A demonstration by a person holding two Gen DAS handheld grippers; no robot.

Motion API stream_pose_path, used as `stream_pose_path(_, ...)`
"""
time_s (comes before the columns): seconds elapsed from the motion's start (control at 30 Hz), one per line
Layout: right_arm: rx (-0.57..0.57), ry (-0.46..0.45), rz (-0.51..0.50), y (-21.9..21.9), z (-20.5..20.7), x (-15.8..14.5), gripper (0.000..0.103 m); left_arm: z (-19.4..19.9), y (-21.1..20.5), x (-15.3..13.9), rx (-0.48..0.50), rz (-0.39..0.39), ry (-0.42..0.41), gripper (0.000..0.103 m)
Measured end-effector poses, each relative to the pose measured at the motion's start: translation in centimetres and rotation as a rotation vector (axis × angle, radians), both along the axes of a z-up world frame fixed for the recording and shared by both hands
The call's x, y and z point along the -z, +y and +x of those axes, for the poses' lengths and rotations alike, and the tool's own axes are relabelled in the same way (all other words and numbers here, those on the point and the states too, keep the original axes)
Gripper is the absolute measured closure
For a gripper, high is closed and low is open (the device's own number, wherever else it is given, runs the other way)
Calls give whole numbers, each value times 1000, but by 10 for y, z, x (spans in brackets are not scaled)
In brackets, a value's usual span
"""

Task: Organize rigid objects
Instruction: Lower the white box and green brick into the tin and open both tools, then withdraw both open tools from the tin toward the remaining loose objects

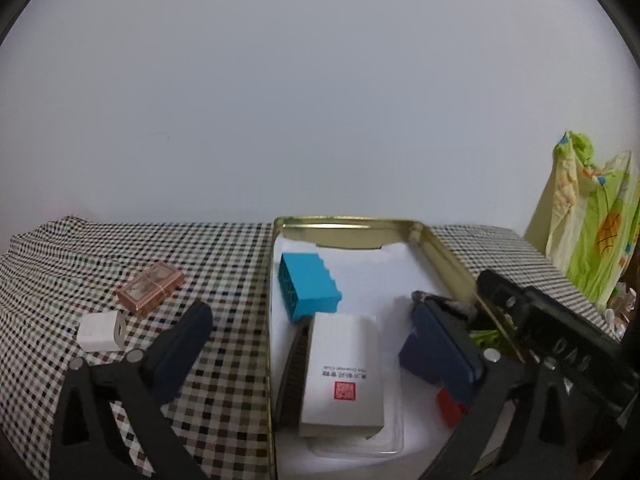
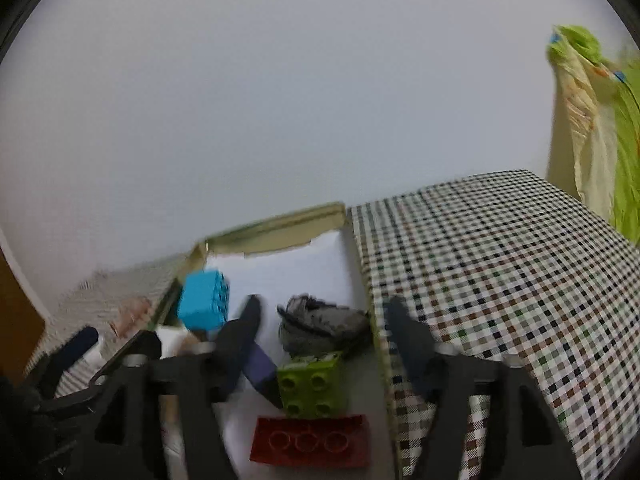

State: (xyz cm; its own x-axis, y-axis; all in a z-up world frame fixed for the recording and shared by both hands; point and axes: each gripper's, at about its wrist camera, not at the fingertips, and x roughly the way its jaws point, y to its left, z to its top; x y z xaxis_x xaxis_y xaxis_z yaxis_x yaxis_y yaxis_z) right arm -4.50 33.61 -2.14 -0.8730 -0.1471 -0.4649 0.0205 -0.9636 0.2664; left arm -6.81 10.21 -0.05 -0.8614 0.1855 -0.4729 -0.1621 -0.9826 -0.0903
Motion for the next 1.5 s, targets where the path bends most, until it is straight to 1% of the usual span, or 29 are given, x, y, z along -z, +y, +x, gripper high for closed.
stream_pose_path(0.1,25,68,-16,5,9,-8,26,4,3,-4,-21,-54,46,0)
stream_pose_path(0.17,32,89,-7,3,12,-11,26,7,3,-6,-46,-98,82,0)
stream_pose_path(0.27,41,134,14,-1,17,-15,26,8,-2,-11,-62,-124,116,0)
stream_pose_path(0.33,53,193,25,-4,25,-20,25,10,-8,-14,-84,-129,146,0)
stream_pose_path(0.37,70,241,38,-6,32,-24,25,11,-11,-15,-95,-132,158,0)
stream_pose_path(0.43,95,320,55,-9,45,-29,17,12,-20,-17,-122,-139,182,0)
stream_pose_path(0.47,110,354,55,-9,49,-30,16,11,-24,-17,-136,-144,190,0)
stream_pose_path(0.53,147,394,66,-11,55,-31,16,9,-31,-15,-170,-160,199,0)
stream_pose_path(0.63,163,399,91,-14,57,-31,16,5,-42,-10,-187,-165,182,0)
stream_pose_path(0.7,170,394,100,-15,57,-30,16,3,-46,-6,-190,-173,185,0)
stream_pose_path(0.83,172,391,128,-21,63,-29,16,4,-55,0,-200,-225,202,0)
stream_pose_path(0.9,167,389,161,-24,69,-29,16,4,-62,1,-192,-213,194,0)
stream_pose_path(1.0,167,408,188,-29,80,-30,16,6,-74,0,-203,-173,182,0)
stream_pose_path(1.23,212,409,172,-46,88,-30,16,3,-103,2,-206,-140,147,0)
stream_pose_path(1.43,175,410,190,-76,89,-29,16,-2,-133,3,-223,-127,125,0)
stream_pose_path(1.5,160,413,181,-86,88,-29,16,-4,-144,3,-238,-124,117,0)
